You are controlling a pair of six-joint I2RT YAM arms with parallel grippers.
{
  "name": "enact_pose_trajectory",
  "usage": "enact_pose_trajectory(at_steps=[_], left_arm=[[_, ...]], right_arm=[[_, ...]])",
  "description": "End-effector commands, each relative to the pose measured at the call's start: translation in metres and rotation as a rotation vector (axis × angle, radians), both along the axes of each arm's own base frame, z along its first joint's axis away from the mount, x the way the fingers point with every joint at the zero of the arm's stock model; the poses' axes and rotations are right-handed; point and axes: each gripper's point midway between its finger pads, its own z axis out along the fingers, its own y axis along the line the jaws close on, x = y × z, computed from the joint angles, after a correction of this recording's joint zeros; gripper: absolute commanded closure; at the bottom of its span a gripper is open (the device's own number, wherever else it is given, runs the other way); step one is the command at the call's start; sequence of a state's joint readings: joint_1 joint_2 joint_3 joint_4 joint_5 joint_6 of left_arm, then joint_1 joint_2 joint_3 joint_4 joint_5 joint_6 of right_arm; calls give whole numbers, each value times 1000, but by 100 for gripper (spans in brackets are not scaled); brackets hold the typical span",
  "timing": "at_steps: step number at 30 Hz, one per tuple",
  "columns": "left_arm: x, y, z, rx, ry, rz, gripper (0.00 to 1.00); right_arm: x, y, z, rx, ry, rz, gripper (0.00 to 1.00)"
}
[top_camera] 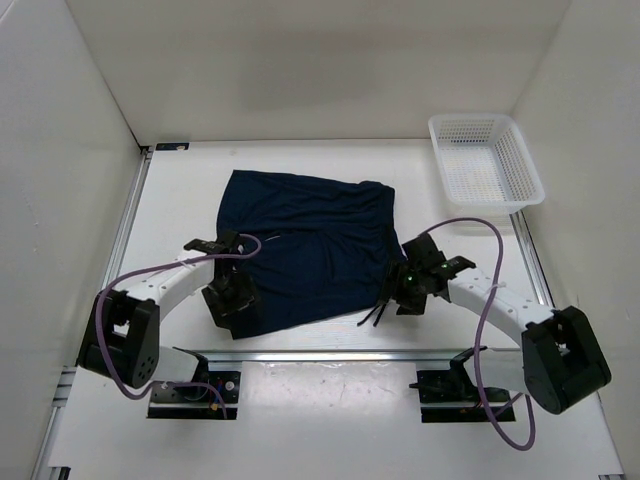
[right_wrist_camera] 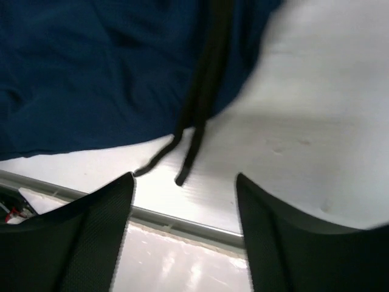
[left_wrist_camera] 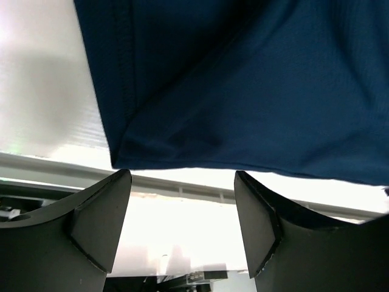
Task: Fold and stack the shorts
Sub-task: Fold the shorts
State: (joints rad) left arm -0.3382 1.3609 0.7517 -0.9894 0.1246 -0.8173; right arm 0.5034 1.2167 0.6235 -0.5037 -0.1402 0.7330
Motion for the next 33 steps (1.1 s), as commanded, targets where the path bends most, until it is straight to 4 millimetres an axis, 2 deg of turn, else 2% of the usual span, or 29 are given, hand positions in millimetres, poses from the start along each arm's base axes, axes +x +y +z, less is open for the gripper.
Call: enact_pose_trajectory(at_steps=[1,5,8,10,11,15,18,20,21,23,25,26,29,33], left_arm=[[18,-12,5,-42,-50,23,20],[16,-11,0,-24,-32,14,20],[6,-8,-5,-16,-9,37,20],[0,-7,-8,-11,6,64,20],[-1,-8,-8,-19,10,64,20],[-9,-6,-15,-4,47,100,20],[-16,0,-22,30,77,112,20],[-21,5,-27,55,88,122,23],[-20,8,-28,72,81,131,26],[-20,11,-30,94,82,131,46],[-21,11,-34,102,98,130,72],[-17,10,-32,98,90,130,90],[-8,7,-28,88,66,131,90],[-1,6,-16,82,30,132,90]], right_arm=[[7,21,-3,63,-17,45,31],[5,24,-22,1,7,59,49],[6,22,-24,-18,-4,58,58],[6,20,-19,-26,-13,53,58],[8,20,-15,-31,-21,50,51],[8,3,-1,-95,-60,26,39],[11,-9,10,-107,-80,-14,35],[20,-19,16,-111,-96,-68,33],[21,-23,20,-98,-99,-87,33],[23,-39,14,-89,-69,-151,33],[36,-49,17,-41,-87,-217,35],[38,-46,17,2,-71,-211,35],[48,-54,7,25,-49,-239,39],[69,-44,12,69,-64,-220,43]])
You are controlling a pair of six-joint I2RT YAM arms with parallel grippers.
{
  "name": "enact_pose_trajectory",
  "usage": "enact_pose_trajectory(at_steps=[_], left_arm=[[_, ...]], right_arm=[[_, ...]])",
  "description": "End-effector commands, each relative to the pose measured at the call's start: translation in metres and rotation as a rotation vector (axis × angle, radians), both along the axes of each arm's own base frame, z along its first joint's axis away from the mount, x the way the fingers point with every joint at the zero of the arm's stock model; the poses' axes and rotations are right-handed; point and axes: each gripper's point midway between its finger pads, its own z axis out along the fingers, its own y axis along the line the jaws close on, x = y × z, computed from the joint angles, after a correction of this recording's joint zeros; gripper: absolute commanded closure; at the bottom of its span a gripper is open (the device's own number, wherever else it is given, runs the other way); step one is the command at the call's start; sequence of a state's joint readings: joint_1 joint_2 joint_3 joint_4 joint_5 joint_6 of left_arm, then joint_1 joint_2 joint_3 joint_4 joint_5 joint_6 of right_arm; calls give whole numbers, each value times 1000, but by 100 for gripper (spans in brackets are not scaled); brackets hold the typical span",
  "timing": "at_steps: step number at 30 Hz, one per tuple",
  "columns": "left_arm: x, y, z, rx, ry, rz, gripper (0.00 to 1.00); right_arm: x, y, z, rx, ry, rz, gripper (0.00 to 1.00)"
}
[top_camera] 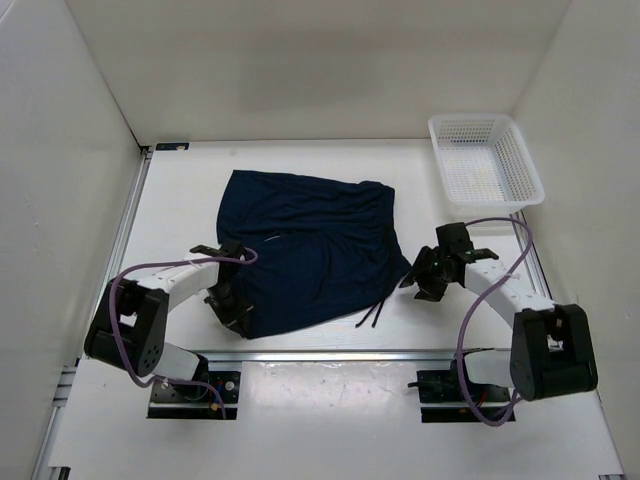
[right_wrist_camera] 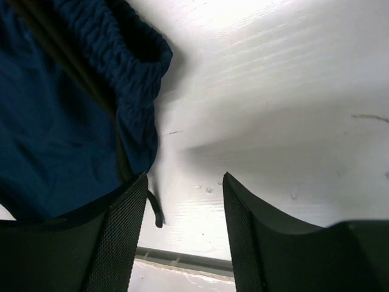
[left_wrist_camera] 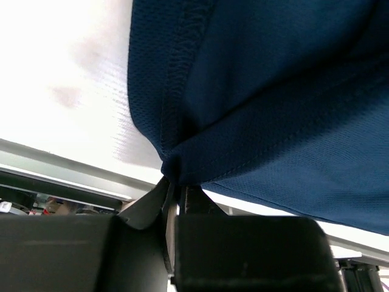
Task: Fold and stack the shorts
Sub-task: Fold the shorts
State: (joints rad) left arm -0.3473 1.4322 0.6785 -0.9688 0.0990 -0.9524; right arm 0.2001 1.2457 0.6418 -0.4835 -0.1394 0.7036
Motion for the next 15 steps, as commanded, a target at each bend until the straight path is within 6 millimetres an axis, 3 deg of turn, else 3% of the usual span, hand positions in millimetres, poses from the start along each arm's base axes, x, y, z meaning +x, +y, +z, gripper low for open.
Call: enact_pose_trajectory(at_steps=[1,8,15], left_arm=[[22,-2,13,7,-102,5,90],[26,1,23,18,-122,-5,90],[30,3,27,31,-146,-6,90]], right_arm=[[20,15,10,67,-52,58,44],[38,24,-2,102,-43,54,56],[43,25,-3,110,-56,44,58]])
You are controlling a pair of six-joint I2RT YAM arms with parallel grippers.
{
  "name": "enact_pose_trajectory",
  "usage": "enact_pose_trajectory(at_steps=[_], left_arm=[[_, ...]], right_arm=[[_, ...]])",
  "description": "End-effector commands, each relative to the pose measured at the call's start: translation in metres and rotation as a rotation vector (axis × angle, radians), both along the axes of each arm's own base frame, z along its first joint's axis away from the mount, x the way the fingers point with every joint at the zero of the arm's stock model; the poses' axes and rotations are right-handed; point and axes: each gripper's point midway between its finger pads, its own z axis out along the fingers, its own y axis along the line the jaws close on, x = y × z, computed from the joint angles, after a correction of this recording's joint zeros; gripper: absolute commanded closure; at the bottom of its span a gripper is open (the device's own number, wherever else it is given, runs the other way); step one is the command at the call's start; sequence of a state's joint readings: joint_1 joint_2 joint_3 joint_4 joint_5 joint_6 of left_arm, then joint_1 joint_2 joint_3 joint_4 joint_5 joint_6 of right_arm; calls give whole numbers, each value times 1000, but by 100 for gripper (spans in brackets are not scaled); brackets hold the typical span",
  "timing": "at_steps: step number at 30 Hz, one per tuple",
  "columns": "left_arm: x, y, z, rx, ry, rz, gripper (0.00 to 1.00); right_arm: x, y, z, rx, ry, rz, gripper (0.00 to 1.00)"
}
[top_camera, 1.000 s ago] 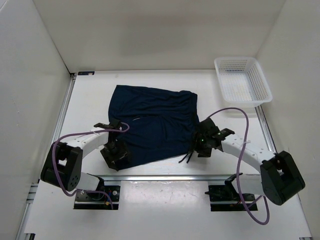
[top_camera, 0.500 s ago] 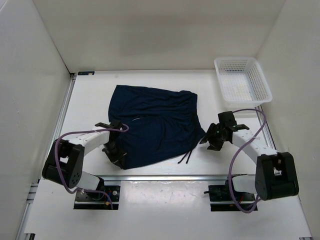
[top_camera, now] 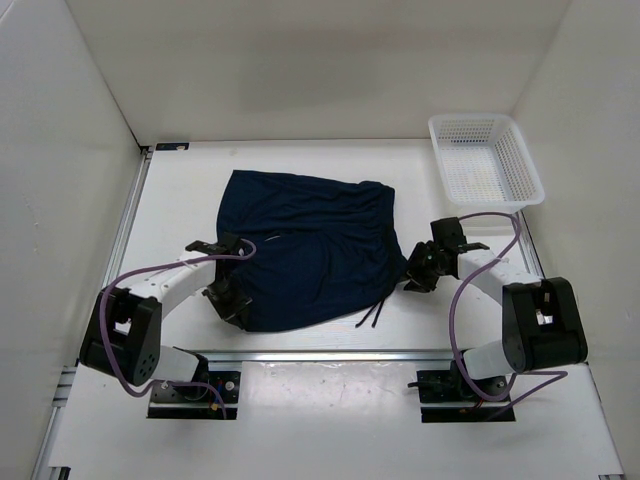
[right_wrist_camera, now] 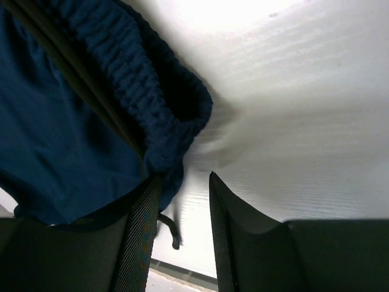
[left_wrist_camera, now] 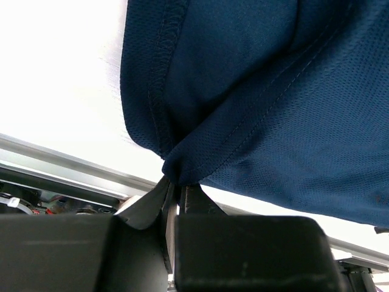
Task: Fold and stack the shorts
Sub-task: Fold the shorts
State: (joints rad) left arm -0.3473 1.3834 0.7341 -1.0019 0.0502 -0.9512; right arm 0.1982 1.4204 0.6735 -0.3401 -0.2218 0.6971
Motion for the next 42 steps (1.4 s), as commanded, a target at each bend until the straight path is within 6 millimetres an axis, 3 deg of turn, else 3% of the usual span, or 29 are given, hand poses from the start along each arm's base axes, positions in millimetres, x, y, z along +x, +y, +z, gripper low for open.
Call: enact_pose_trajectory(at_steps=[1,4,6,8,9,10,13,17,18,20,21,23,24,26,27,28,29,30,31,33,34,35,36,37,38,39,40,41,42], left_arm=[[11,1,11,9,-63,-1,90],[15,-1,14,3,-80,-1,90],[13,0,15,6,-71,-1,90],[13,0,17,6,-71,-1,90],[19,0,21,8,-97,-10,90],[23,-1,27,5,-107,-20,90],[30,7,42,21,-127,-20,90],[64,14,88,23,-252,-18,90],[72,14,96,19,-277,-22,90],[83,19,105,34,-273,-19,90],[99,21,121,40,-319,-24,90],[115,24,124,55,-313,-21,90],[131,29,138,53,-358,-11,90],[150,39,139,63,-355,16,90],[165,42,151,62,-397,17,90],[174,45,155,63,-408,30,90],[184,46,150,58,-390,29,90],[200,53,162,61,-430,40,90],[209,54,163,53,-435,48,90],[227,60,153,53,-405,59,90],[243,58,164,29,-443,54,90],[255,56,150,22,-411,52,90],[266,59,147,15,-413,63,90],[287,64,161,16,-471,65,90],[296,62,160,6,-469,63,90],[311,65,141,9,-440,72,90],[331,70,158,9,-501,83,90],[343,66,157,-14,-518,69,90],[355,70,157,-24,-534,76,90]], right_arm=[[18,7,12,40,-71,3,58],[22,10,7,57,-69,-9,57],[23,9,1,45,-59,-14,61],[29,8,-1,38,-64,-18,77],[25,7,-5,30,-45,-11,93],[25,5,-5,16,-38,-17,99],[24,-1,6,-11,-71,-20,99],[27,-11,31,-66,-130,-27,99],[34,-12,46,-73,-173,-24,99],[36,-16,55,-94,-175,-35,99],[46,-16,69,-97,-210,-43,99],[55,-16,78,-105,-234,-42,99],[67,-15,92,-106,-271,-50,99],[79,-15,96,-115,-273,-55,99],[86,-13,101,-113,-281,-56,99],[101,-11,117,-104,-320,-59,99],[106,-9,113,-109,-300,-58,99],[112,-10,115,-118,-299,-63,99],[128,-7,131,-109,-339,-67,99],[139,-5,125,-113,-301,-71,99],[145,-3,127,-113,-300,-71,99],[161,0,132,-106,-310,-80,99],[167,1,132,-107,-306,-80,99],[172,2,133,-108,-300,-79,99],[189,6,134,-106,-309,-80,99],[198,8,134,-100,-310,-89,99],[206,9,118,-109,-273,-86,99],[226,14,133,-93,-318,-98,99],[238,18,135,-80,-328,-92,99]])
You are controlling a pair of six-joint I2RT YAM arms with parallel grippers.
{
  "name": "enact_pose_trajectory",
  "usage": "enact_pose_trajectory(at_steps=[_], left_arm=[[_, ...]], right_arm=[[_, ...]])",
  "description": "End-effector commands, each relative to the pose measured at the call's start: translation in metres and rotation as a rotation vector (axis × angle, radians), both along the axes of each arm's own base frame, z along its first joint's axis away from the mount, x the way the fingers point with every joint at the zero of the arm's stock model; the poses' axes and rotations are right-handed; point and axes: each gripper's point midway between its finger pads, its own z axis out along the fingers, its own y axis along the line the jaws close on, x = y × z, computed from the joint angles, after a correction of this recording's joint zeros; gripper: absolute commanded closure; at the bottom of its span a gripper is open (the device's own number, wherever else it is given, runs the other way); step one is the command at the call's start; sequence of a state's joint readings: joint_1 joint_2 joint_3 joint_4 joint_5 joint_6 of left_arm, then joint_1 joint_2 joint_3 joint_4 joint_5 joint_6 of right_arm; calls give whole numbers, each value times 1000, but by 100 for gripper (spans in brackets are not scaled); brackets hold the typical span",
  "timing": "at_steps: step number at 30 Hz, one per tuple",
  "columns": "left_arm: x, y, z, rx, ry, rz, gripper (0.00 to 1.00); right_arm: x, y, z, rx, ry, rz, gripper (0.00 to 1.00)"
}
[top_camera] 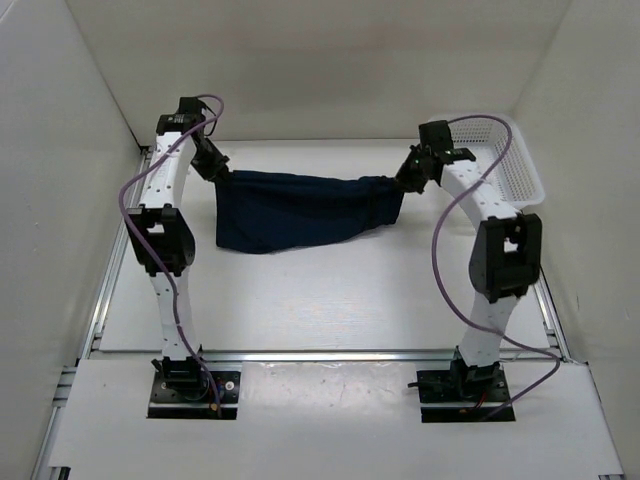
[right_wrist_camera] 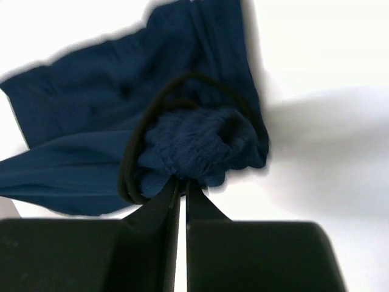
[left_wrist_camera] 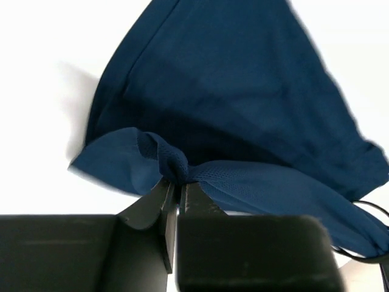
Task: Fold and stack the shorts
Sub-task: Fold the shorts
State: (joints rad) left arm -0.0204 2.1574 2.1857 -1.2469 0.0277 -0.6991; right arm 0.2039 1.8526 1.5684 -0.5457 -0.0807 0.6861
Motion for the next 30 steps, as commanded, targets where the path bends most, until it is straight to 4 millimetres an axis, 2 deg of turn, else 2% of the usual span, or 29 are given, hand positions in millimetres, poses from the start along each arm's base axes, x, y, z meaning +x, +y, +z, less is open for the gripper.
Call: enact_pose_trajectory(at_steps=[1,2,3,4,5,6,7,8,9,10,11,12,13,14,15,16,17,18,19,20,21,22,23,25,27,30], left_arm=[[41,16,-1,-22,-68,3,83],[58,13,10,-36,-130,-25,73],[66,9,5,-97,-134,-41,41],[72,4,-18,-127,-100,-53,30],[74,8,-20,-150,-100,-49,24],[71,13,-18,-162,-94,-41,15],[69,17,-17,-137,-100,-40,14],[64,24,-29,-120,-74,-21,13],[60,30,-28,-88,-77,-21,0],[55,36,-11,-75,-107,-9,0],[49,43,-9,-60,-100,-2,0],[38,45,-18,-45,-64,-6,0],[33,46,-17,-33,-56,-10,0],[22,45,-8,-30,-52,-19,0],[6,46,-22,-22,4,-25,2],[-5,45,-27,-25,30,-25,2],[-11,45,-18,-19,6,-34,2],[-31,41,-40,-38,71,-37,2],[-39,38,-45,-47,83,-51,0],[-43,38,-47,-46,74,-52,0],[-51,33,-58,-49,104,-60,0],[-67,29,-74,-69,154,-64,0],[-73,24,-82,-100,173,-72,0],[-85,17,-101,-114,207,-83,0],[-88,15,-112,-128,225,-73,0],[-84,12,-121,-127,225,-82,0]], right_arm=[[47,3,-7,-2,-18,-24,94],[57,12,-11,4,-12,-9,83],[82,22,25,36,-99,20,70],[83,23,-1,18,-14,35,52],[89,24,4,18,-16,36,44],[92,28,17,-3,-57,62,33],[91,24,21,-25,-68,54,33],[89,19,21,-43,-75,38,33],[75,13,16,-66,-53,35,33],[68,10,12,-75,-43,30,33],[65,9,10,-73,-53,29,34],[57,7,4,-76,-40,30,36],[36,2,-11,-85,5,32,39],[29,2,-16,-79,9,37,39],[10,-1,-31,-82,55,30,39],[1,1,-36,-63,71,46,39],[-6,2,-42,-55,87,55,37],[-12,3,-47,-44,98,64,35],[-21,3,-54,-39,116,70,33],[-26,4,-59,-34,134,75,22],[-29,5,-59,-26,132,81,19],[-33,6,-63,-20,146,87,19],[-35,5,-69,-21,152,87,14],[-31,7,-68,12,137,85,13],[-33,12,-69,68,144,92,13],[-20,8,-71,95,119,62,13]])
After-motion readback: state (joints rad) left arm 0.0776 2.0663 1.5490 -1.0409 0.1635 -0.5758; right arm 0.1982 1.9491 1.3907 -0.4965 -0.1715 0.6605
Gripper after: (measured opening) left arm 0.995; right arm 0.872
